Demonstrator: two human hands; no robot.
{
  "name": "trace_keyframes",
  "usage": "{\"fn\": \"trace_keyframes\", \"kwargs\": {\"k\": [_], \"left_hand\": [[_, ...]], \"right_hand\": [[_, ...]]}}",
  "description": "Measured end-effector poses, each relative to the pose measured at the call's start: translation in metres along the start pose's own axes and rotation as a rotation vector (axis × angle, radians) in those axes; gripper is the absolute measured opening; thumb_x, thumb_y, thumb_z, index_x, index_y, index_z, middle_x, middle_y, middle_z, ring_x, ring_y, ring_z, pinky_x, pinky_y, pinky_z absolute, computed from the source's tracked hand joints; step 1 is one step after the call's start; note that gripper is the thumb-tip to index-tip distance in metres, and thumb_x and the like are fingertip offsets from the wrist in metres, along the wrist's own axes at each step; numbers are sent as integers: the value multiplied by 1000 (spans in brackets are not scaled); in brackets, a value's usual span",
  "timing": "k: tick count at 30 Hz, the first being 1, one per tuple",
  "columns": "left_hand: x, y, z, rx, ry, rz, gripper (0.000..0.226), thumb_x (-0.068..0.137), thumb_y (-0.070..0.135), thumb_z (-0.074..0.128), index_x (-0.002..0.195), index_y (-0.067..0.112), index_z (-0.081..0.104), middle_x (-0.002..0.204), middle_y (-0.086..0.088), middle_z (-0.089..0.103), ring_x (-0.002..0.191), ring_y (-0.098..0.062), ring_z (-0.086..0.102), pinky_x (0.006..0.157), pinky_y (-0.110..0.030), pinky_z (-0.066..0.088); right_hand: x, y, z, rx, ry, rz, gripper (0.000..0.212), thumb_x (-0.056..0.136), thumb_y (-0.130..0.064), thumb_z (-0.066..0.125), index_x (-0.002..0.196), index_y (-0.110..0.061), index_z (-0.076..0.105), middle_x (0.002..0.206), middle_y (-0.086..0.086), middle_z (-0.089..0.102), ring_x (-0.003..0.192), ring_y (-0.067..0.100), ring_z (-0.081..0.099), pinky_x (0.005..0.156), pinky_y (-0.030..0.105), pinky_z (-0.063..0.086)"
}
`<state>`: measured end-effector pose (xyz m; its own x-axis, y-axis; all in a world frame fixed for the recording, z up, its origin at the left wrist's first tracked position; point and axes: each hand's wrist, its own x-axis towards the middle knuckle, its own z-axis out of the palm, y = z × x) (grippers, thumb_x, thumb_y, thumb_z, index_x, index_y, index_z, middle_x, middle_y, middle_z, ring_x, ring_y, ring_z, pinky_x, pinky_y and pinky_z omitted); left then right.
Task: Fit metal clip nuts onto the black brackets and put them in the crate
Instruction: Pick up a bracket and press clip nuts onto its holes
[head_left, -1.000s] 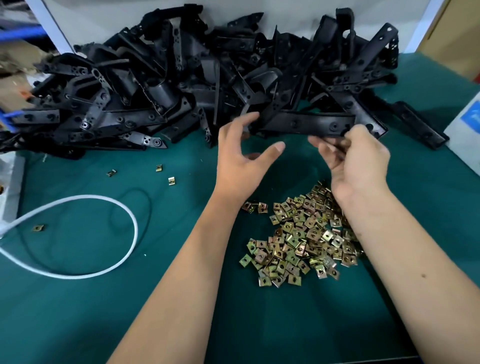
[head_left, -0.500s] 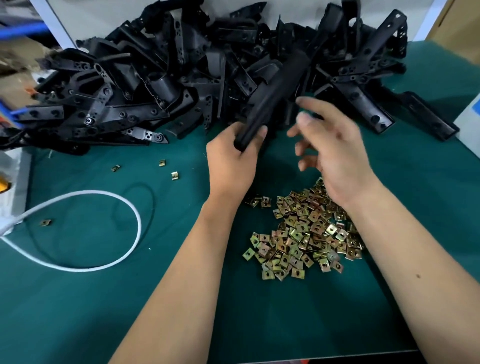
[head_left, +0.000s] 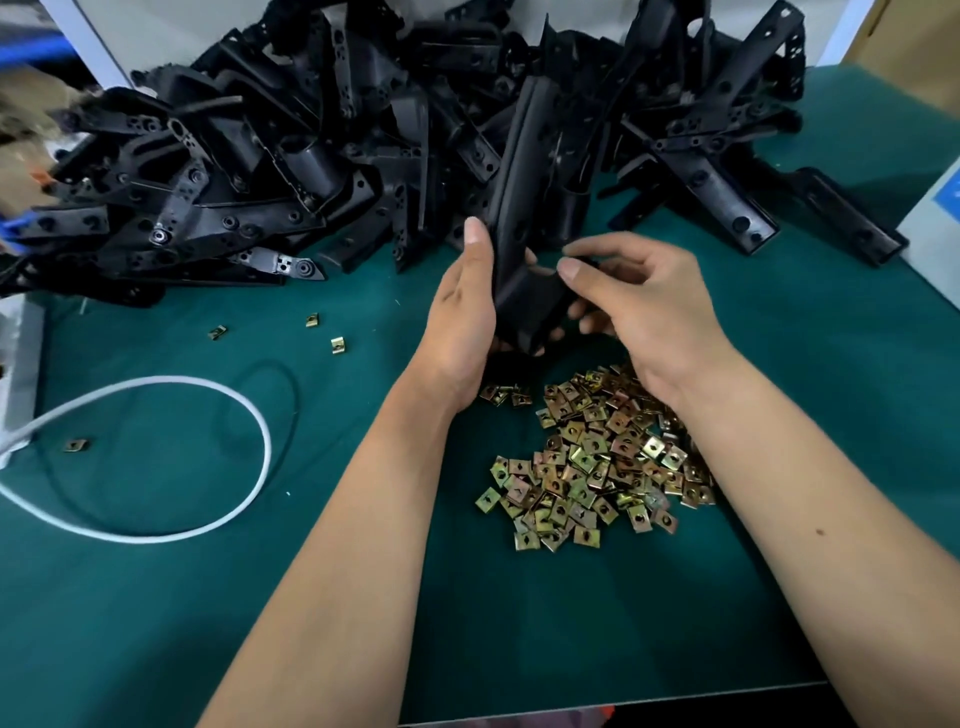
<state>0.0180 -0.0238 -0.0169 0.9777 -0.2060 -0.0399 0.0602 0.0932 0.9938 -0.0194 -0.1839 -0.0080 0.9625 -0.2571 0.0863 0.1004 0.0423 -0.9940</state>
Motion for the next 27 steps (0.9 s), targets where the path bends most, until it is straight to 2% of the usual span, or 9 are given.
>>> {"fn": "trace_keyframes", "kwargs": {"k": [4,9,12,15,17,20,23,25,27], "left_hand": [[-2,2,3,-16,130,-18,94,81,84,37,135,11,60,135,-11,66,127,-34,61,109,-62,45],[-4,5,4,184,126,216,51,107,48,37,111,6,66,108,-8,75,104,-24,70,99,-53,53],[-3,3,6,280,138,316,35,110,32,42,110,4,62,103,2,75,99,-9,69,94,-36,54],[-2,2,6,438,158,422,25,110,32,45,101,11,56,82,15,62,78,9,58,70,-10,42],[-3,1,3,547,180,470,26,107,39,48,104,13,53,79,18,54,74,11,54,64,-10,38],[-1,0,-4,624,244,513,42,103,47,55,120,9,50,90,19,57,80,13,59,66,-9,43],[4,1,-10,342,350,424,29,105,39,54,116,13,47,94,5,64,60,-10,71,50,-21,52],[9,3,-15,27,387,290,20,107,28,53,114,11,46,104,-7,64,74,-23,76,64,-32,62],[13,4,-22,-121,414,196,17,105,18,57,114,6,49,117,-13,61,95,-19,73,88,-34,62]], "right_hand": [[-1,-1,2,-24,32,-48,18,89,-13,78,105,-21,79,85,6,71,71,15,69,57,25,55],[-2,0,5,-16,-24,106,57,81,-27,89,131,-22,62,102,10,71,90,16,76,62,32,61],[-3,-1,6,-28,-41,93,69,78,-15,90,137,-18,56,101,5,76,87,17,77,60,28,59],[-4,-1,7,-39,51,31,66,77,-8,89,134,-21,57,96,2,78,81,16,77,56,25,56],[-4,-2,6,-25,104,17,63,76,-7,88,130,-25,59,96,1,78,80,17,77,54,26,56],[-1,-5,0,47,144,76,57,77,-2,86,125,-23,63,97,4,78,77,18,74,51,22,49],[3,-8,-3,194,145,195,55,81,3,81,131,-11,63,103,5,77,82,17,67,46,19,39],[3,-9,-2,263,176,238,64,83,3,80,141,-5,55,114,11,73,81,17,65,47,18,40],[3,-10,-2,286,202,235,66,83,0,81,143,-3,53,121,18,71,80,17,63,50,18,44]]}}
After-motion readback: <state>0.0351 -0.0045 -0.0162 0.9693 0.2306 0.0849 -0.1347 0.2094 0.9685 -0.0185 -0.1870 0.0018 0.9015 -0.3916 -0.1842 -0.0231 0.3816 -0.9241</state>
